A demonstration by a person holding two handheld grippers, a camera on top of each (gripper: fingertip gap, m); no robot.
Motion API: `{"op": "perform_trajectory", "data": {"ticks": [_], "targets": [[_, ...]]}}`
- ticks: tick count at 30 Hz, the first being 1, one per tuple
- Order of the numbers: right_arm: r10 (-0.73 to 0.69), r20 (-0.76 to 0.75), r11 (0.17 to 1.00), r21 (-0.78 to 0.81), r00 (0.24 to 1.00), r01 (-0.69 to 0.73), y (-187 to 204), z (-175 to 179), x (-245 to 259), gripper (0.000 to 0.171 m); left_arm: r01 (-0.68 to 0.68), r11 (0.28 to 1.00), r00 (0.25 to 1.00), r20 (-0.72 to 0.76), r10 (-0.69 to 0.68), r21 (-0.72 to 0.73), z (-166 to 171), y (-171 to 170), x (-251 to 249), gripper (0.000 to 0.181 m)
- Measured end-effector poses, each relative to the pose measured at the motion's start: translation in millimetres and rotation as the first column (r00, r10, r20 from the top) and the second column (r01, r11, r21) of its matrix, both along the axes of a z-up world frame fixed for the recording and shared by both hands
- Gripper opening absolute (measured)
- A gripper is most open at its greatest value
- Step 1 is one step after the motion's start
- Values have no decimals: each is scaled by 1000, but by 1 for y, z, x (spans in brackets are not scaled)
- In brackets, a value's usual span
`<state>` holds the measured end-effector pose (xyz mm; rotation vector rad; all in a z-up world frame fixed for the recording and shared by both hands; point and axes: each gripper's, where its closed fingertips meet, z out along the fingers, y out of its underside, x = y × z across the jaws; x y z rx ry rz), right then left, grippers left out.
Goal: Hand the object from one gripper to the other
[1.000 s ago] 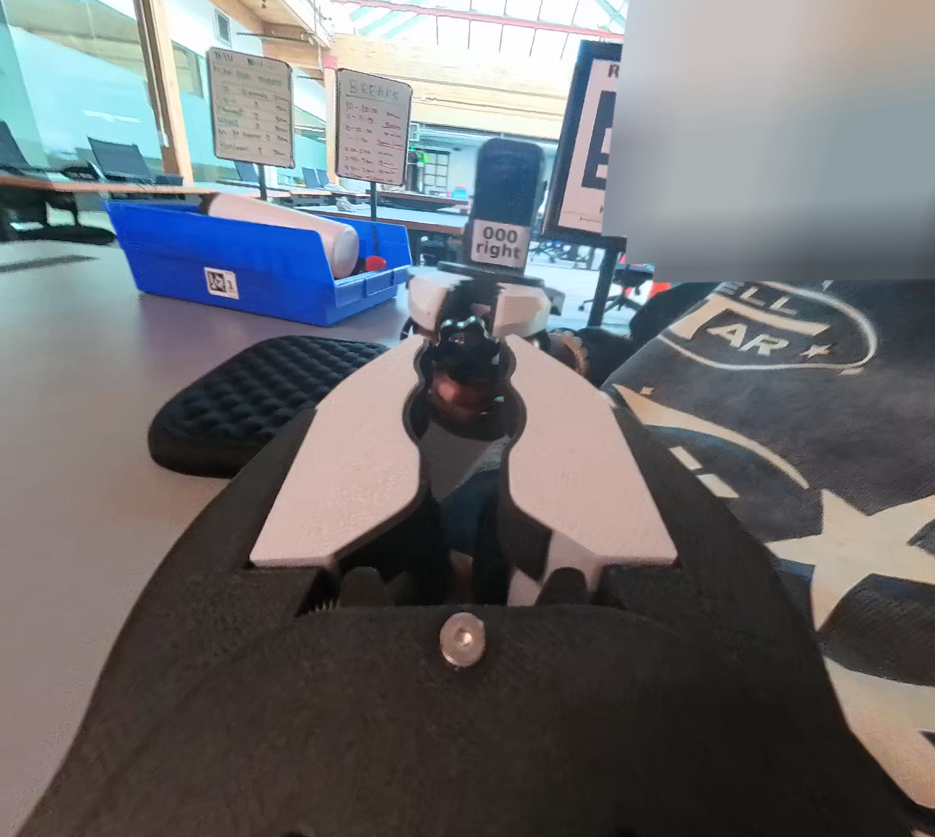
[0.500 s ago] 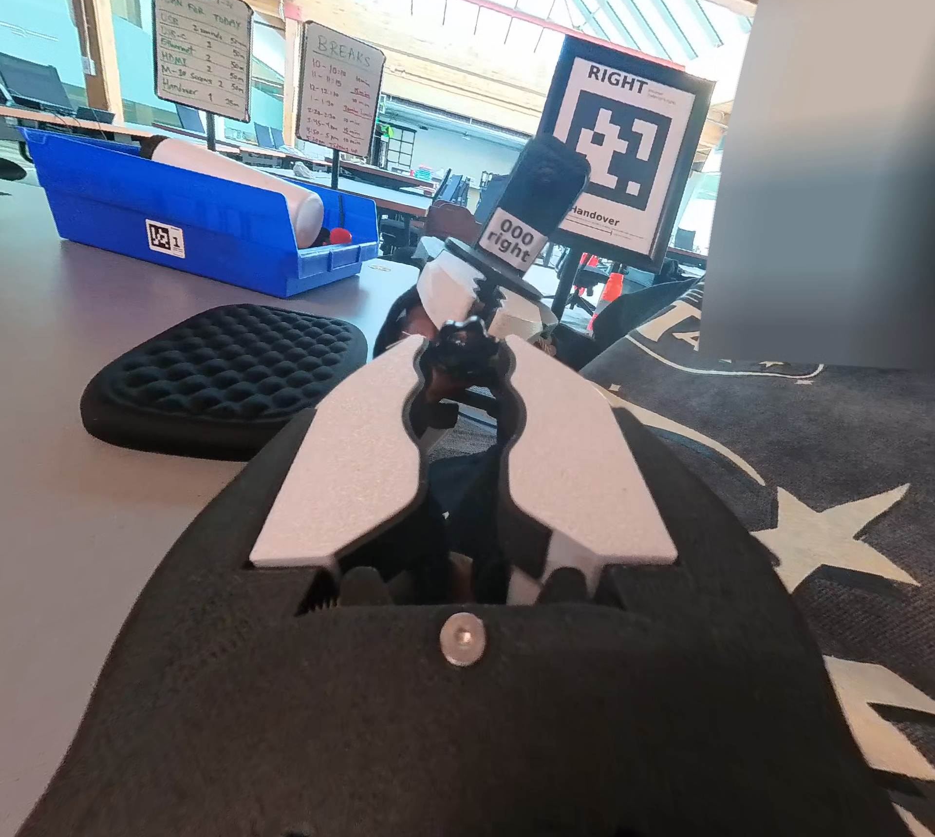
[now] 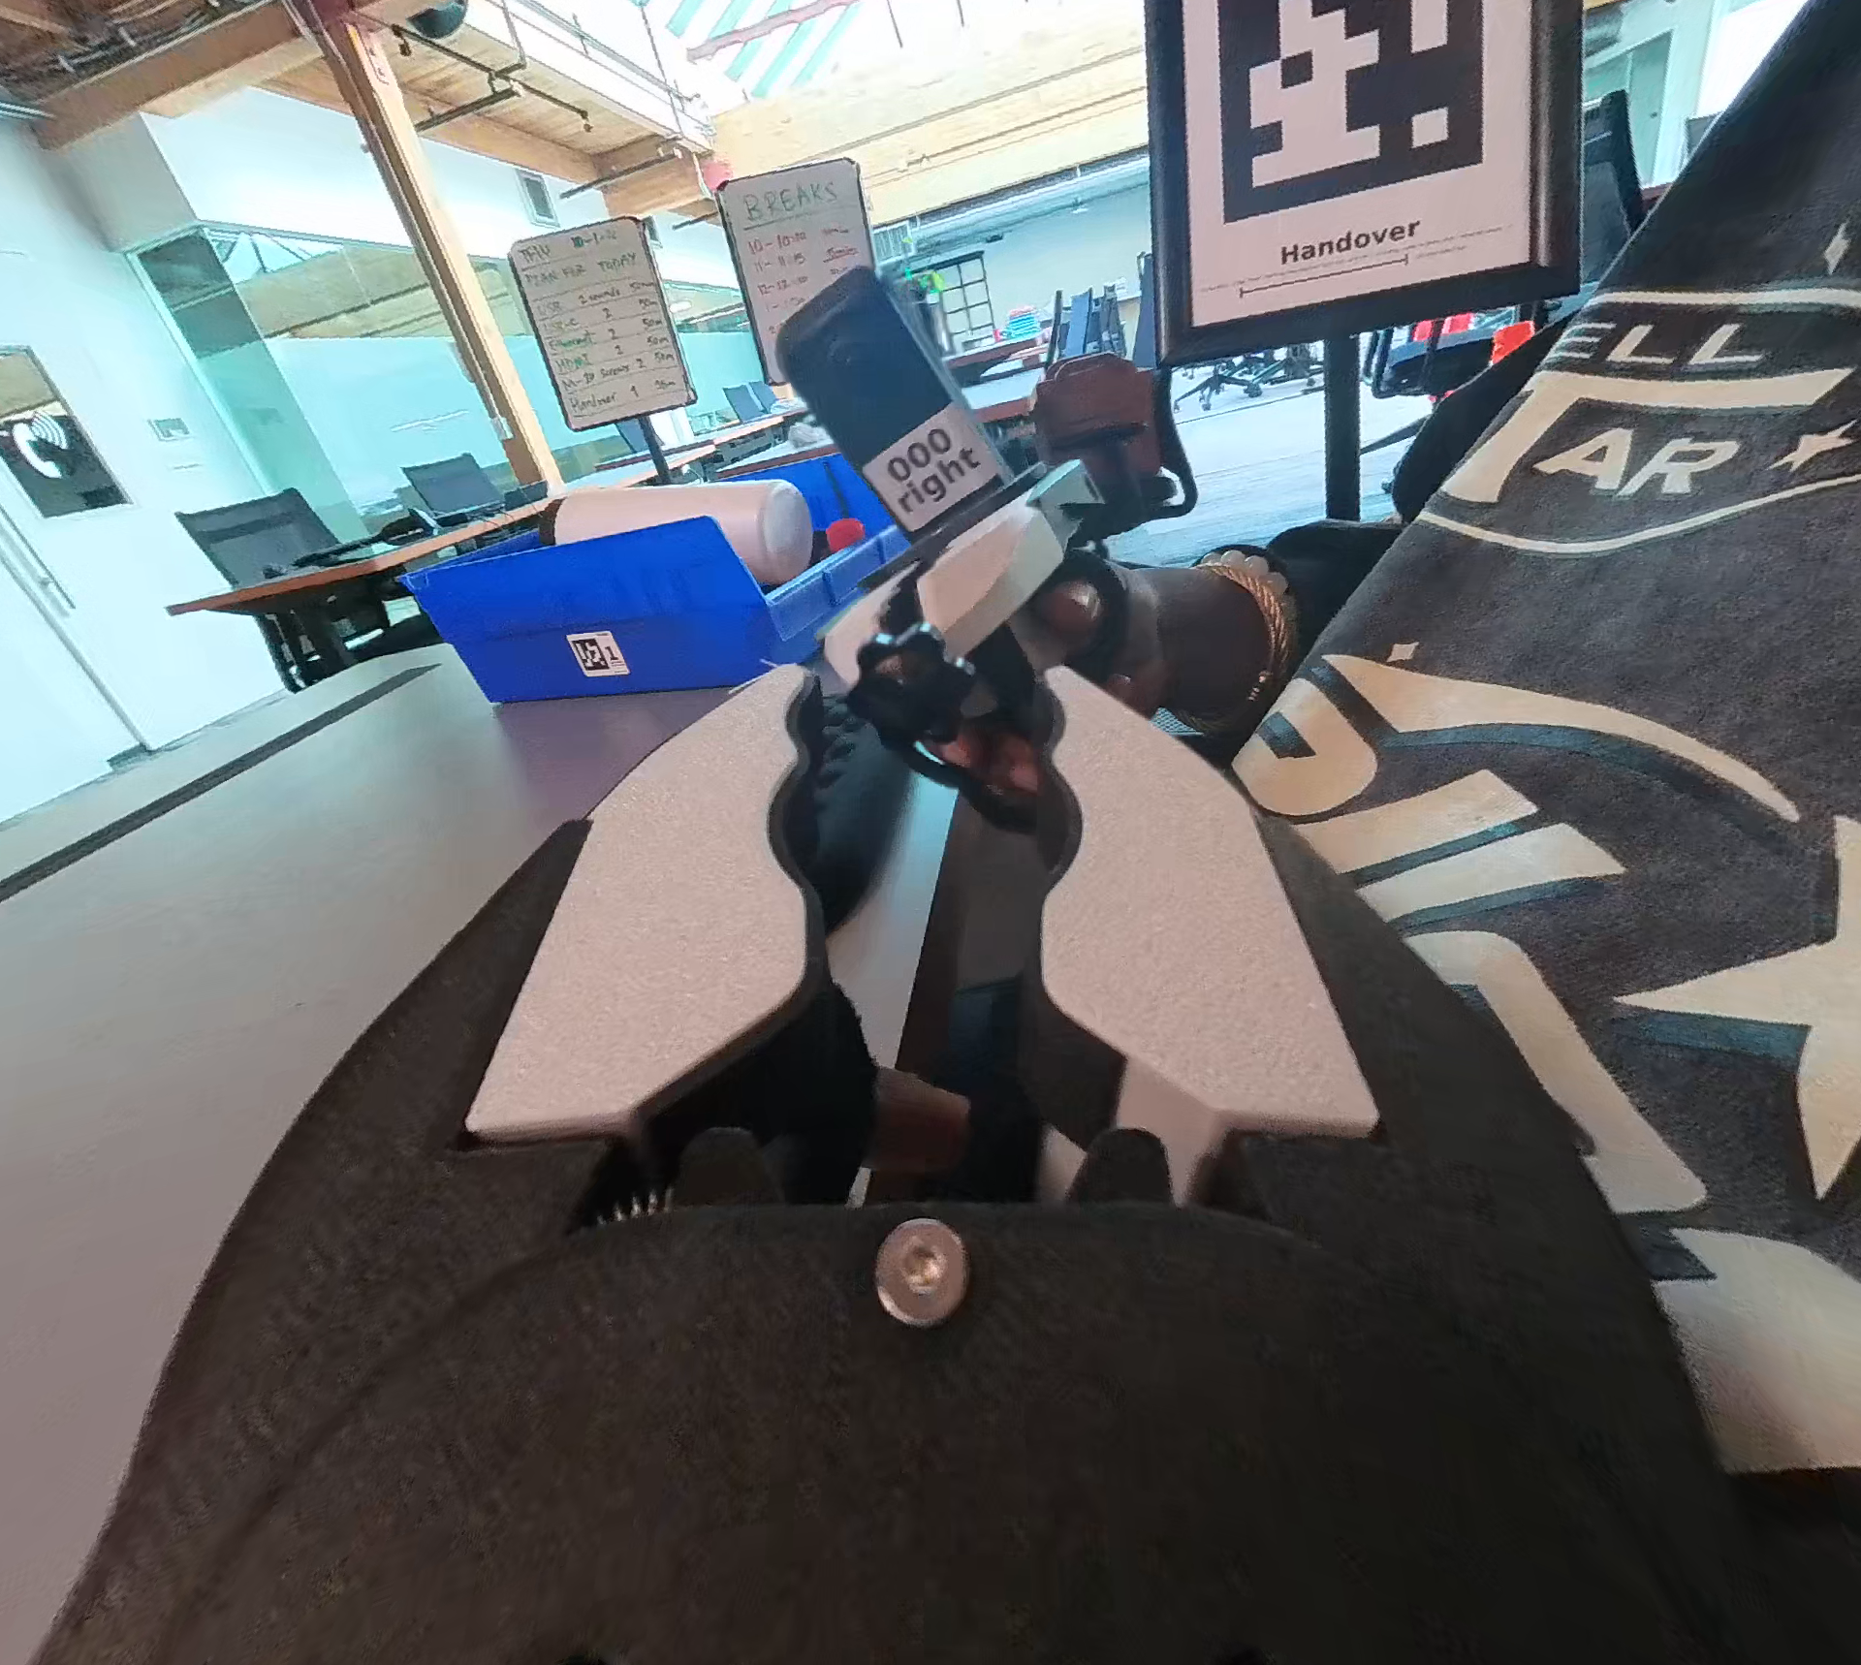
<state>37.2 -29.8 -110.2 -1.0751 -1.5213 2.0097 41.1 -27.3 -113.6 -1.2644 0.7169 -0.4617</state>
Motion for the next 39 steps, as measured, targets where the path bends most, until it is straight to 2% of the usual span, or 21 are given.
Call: {"op": "perform_trajectory", "data": {"ticks": [4,7,9,11,12,15,17,21,23,25,30,33,36,39], "targets": [[38,15,999,-31,999,-38,-4,-1,1,6,-6,1000,1000,-18,5,-14,-3,1,0,23],[30,-1,999,16,1000,-30,-6,-2,1,7,32,998,999,13,-32,-61,-4,0,0,22],[-15,-74,994,103,997,23,-5,-2,0,9,70,992,995,81,-61,-106,-1,-1,-1,22],[-93,-199,973,192,976,132,1,2,-1,26,113,983,981,172,-88,-146,3,-1,-5,22],[-120,-272,959,216,955,183,3,7,0,29,135,977,973,211,-99,-166,4,-1,-7,22],[-155,-401,923,267,903,277,5,16,5,25,188,963,946,299,-125,-192,9,-3,-11,22],[-146,-439,883,347,887,317,2,14,5,22,217,953,933,333,-139,-210,10,-3,-11,22],[-150,-500,752,502,853,427,-3,6,-1,20,268,933,914,369,-167,-240,7,-3,-6,22],[-148,-538,691,545,830,476,-5,5,-2,16,276,927,915,366,-172,-253,5,-3,-4,22],[-142,-553,664,562,821,493,-7,5,-2,12,280,924,918,355,-179,-258,4,-4,-3,22],[-132,-515,695,561,847,450,-8,3,-2,6,282,926,921,342,-187,-251,3,-5,0,23],[-133,-432,791,496,892,359,-9,4,-1,6,244,954,937,295,-185,-175,6,-7,1,30],[-95,-269,929,321,958,182,-10,5,1,6,158,984,969,204,-139,-80,8,-8,-1,40],[-34,-121,992,116,992,48,-6,6,1,6,131,990,981,151,-123,-44,7,-9,0,40]]}}
